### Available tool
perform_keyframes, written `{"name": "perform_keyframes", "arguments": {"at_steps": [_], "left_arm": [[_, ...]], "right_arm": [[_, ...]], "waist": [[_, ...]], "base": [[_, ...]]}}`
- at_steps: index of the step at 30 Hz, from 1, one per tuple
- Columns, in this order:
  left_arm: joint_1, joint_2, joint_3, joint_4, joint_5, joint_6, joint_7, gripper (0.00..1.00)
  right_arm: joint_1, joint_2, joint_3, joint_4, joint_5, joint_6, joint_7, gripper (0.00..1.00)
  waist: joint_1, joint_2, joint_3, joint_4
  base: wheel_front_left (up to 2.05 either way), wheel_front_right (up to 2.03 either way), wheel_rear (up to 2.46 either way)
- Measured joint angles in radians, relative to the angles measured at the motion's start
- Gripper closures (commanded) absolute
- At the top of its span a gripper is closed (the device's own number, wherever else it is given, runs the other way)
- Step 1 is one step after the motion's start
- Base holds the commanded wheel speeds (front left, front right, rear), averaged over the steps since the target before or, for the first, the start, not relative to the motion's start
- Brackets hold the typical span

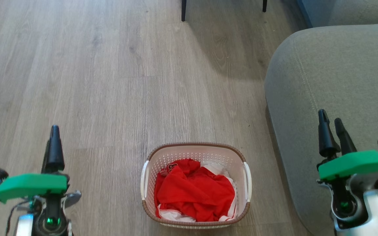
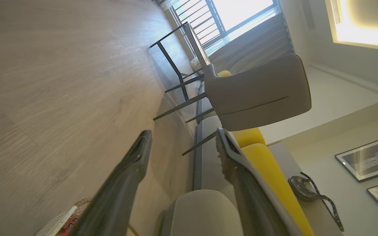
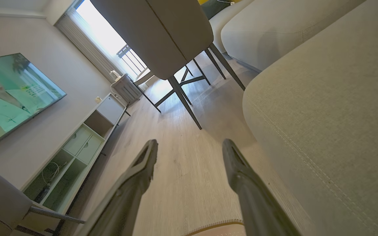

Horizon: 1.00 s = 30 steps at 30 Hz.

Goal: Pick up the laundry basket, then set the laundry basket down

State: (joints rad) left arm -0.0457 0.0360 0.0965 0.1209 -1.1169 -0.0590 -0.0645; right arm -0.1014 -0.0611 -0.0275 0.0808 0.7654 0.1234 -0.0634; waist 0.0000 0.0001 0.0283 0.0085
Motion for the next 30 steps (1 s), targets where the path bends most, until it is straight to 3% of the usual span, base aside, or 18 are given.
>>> {"name": "perform_keyframes", "arguments": {"at_steps": [6, 13, 19, 22, 30], "left_arm": [[-0.007, 0.0, -0.063, -0.071, 0.156, 0.118, -0.018, 0.0], [-0.02, 0.0, -0.161, -0.109, 0.324, 0.214, -0.035, 0.0], [-0.02, 0.001, -0.254, -0.095, 0.452, 0.232, -0.053, 0.0], [-0.021, 0.004, -0.311, -0.028, 0.549, 0.213, -0.062, 0.0], [-0.058, 0.029, -0.411, 0.007, 0.69, 0.285, -0.084, 0.0]], "right_arm": [[-0.035, -0.007, 0.018, -0.037, -0.107, 0.0, -0.015, 0.0], [-0.038, -0.013, 0.049, -0.069, -0.213, 0.0, -0.039, 0.0], [-0.038, -0.013, 0.061, -0.051, -0.286, 0.0, -0.054, 0.0], [-0.037, -0.013, 0.062, -0.027, -0.334, 0.0, -0.063, 0.0], [-0.037, -0.014, 0.091, -0.011, -0.417, 0.0, -0.081, 0.0]], "waist": [[0.0, 0.0, 0.005, 0.0], [0.0, 0.0, 0.008, 0.0], [0.0, 0.0, 0.005, -0.001], [0.0, 0.0, 0.001, -0.003], [0.0, 0.0, -0.002, -0.009]], "base": [[0.0, 0.0, 0.0], [0.0, 0.0, 0.0], [0.0, 0.0, 0.0], [0.0, 0.0, 0.0], [0.0, 0.0, 0.0]]}}
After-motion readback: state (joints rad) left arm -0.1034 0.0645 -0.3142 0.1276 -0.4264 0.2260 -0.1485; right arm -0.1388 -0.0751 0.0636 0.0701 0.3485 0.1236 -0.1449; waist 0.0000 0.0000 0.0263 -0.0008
